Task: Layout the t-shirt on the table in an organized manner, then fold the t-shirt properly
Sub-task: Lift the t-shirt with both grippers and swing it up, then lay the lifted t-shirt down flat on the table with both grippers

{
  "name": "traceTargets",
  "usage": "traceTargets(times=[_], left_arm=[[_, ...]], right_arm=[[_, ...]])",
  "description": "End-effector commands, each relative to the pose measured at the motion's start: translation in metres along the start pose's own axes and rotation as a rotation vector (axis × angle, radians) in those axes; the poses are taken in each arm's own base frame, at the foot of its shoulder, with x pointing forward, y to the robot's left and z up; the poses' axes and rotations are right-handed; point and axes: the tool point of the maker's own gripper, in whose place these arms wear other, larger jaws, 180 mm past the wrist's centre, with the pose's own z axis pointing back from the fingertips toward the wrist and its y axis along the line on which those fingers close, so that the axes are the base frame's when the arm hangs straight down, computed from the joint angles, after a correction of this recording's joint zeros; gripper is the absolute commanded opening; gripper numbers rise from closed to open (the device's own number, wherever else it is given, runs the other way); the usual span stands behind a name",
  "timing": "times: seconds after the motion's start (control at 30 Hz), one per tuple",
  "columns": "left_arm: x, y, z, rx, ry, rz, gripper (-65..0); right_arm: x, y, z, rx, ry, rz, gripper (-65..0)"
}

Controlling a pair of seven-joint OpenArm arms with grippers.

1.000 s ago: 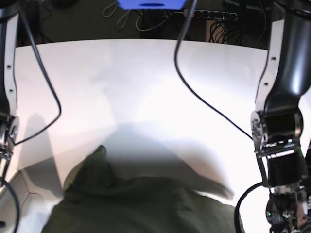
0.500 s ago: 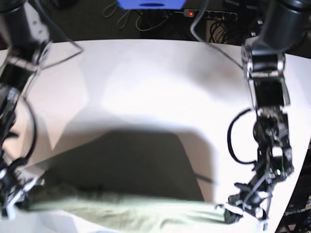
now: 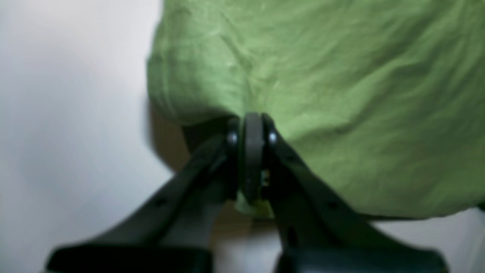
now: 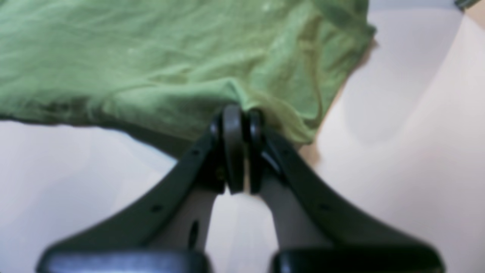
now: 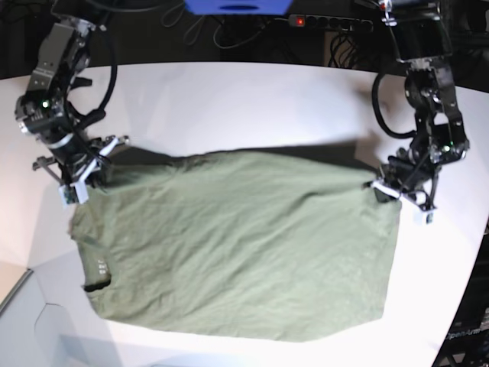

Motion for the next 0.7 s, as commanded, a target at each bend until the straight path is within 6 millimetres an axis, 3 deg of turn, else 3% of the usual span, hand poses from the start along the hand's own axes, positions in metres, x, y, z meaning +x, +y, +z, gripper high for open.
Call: traceTargets(times=[0.0, 0.1, 0.23, 0.37, 0.47, 0.57, 0.67], left_arm=[[0.008, 0.008, 0.006, 0.014, -0.028, 0.006, -64.8], [-0.011, 0.022, 0.009, 0.041, 0.006, 0.03, -64.8], [-0.021, 0.033, 0.014, 0.065, 0.019, 0.048, -64.8], [-0.023, 0.046, 0.026, 0.097, 0.006, 0.066, -64.8], [-0.004, 0.045, 0.044, 0.106, -0.071, 0.039, -64.8], [0.027, 0.023, 0.063, 0.054, -0.173, 0.003, -64.8], [0.066, -0.003, 0.095, -0.013, -0.32, -0.036, -64.8]], right_arm=[[0.008, 0.0, 0.005, -0.002, -0.04, 0.008, -65.0], [-0.005, 0.004, 0.009, 0.006, -0.025, 0.007, -65.0], [-0.018, 0.009, 0.015, 0.018, -0.036, 0.002, -65.0], [-0.019, 0.014, 0.029, 0.017, -0.07, 0.021, -65.0], [-0.009, 0.018, 0.041, 0.013, -0.129, 0.036, -65.0], [0.009, 0.021, 0.047, 0.009, -0.223, 0.022, -65.0], [0.029, 0.008, 0.056, -0.04, -0.333, -0.001, -65.0]])
